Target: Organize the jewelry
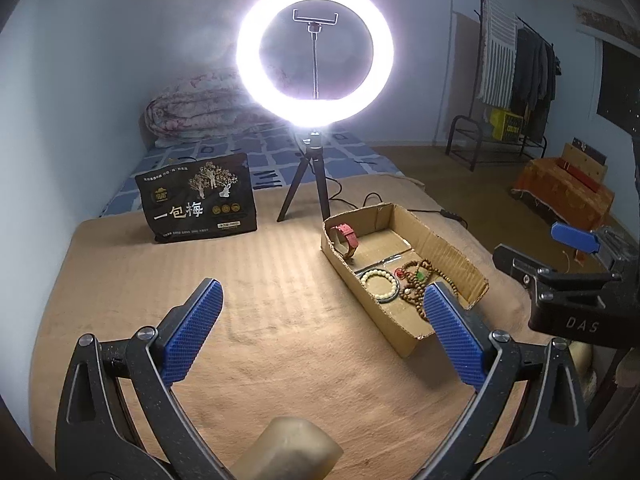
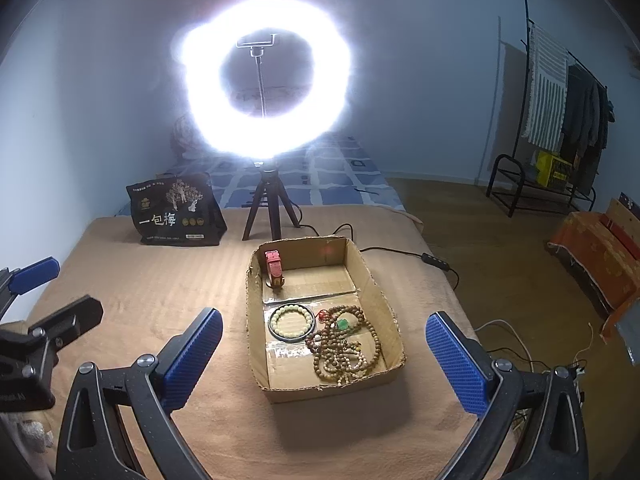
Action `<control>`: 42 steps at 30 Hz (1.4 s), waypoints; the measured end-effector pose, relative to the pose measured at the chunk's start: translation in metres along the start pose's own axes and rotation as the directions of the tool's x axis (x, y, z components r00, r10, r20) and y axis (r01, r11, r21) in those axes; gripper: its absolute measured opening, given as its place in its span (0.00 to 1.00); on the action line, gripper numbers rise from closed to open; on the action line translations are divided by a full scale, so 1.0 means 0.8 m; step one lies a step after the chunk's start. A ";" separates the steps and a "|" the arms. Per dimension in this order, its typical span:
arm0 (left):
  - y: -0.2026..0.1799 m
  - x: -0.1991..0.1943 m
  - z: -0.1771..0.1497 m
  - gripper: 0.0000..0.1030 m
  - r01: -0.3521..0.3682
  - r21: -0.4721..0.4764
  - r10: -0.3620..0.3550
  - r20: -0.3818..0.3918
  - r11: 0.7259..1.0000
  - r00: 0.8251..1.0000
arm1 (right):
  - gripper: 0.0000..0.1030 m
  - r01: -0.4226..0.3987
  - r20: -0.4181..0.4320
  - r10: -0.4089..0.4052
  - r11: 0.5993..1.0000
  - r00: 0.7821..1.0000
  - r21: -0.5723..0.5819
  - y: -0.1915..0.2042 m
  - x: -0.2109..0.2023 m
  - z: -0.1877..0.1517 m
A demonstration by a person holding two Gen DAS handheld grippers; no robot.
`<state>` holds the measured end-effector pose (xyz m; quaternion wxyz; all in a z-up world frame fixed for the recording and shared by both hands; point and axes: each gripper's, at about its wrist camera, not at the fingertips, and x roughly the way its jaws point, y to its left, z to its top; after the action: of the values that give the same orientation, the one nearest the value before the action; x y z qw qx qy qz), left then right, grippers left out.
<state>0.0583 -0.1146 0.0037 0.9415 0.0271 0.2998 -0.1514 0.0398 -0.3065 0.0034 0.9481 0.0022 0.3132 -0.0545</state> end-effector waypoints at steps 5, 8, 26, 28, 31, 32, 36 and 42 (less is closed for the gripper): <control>-0.007 0.001 -0.003 0.99 -0.015 0.024 0.015 -0.008 1.000 1.000 | 1.00 0.008 -0.002 -0.008 1.000 1.000 -0.005 0.001 0.001 -0.001; -0.008 0.001 -0.004 0.99 -0.013 0.028 0.013 -0.010 1.000 1.000 | 1.00 0.011 -0.004 -0.011 1.000 1.000 0.000 -0.001 0.002 -0.002; -0.002 -0.005 0.000 0.99 -0.027 0.008 0.027 -0.001 1.000 1.000 | 1.00 0.023 -0.012 -0.022 1.000 1.000 0.002 -0.005 0.005 -0.004; -0.001 -0.005 0.000 0.99 -0.030 0.006 0.030 0.000 1.000 1.000 | 1.00 0.020 -0.014 -0.020 1.000 1.000 0.002 -0.005 0.006 -0.004; -0.001 -0.008 0.000 0.99 -0.033 0.004 0.033 0.004 0.999 0.999 | 1.00 0.021 -0.018 -0.021 1.000 1.000 0.000 -0.004 0.006 -0.005; -0.002 -0.009 0.000 0.99 -0.034 0.005 0.034 0.004 0.999 0.999 | 1.00 0.021 -0.018 -0.021 1.000 1.000 -0.002 -0.004 0.006 -0.005; -0.002 -0.010 0.001 0.99 -0.042 0.010 0.042 0.005 0.999 0.999 | 1.00 0.024 -0.019 -0.024 1.000 1.000 -0.004 -0.003 0.006 -0.005; 0.000 -0.011 0.001 0.99 -0.056 0.009 0.056 0.007 0.998 0.998 | 1.00 0.024 -0.019 -0.024 1.000 1.000 -0.003 -0.003 0.006 -0.004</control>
<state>0.0519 -0.1124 0.0092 0.9462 0.0393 0.2951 -0.1266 0.0417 -0.3094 -0.0023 0.9444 -0.0020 0.3223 -0.0653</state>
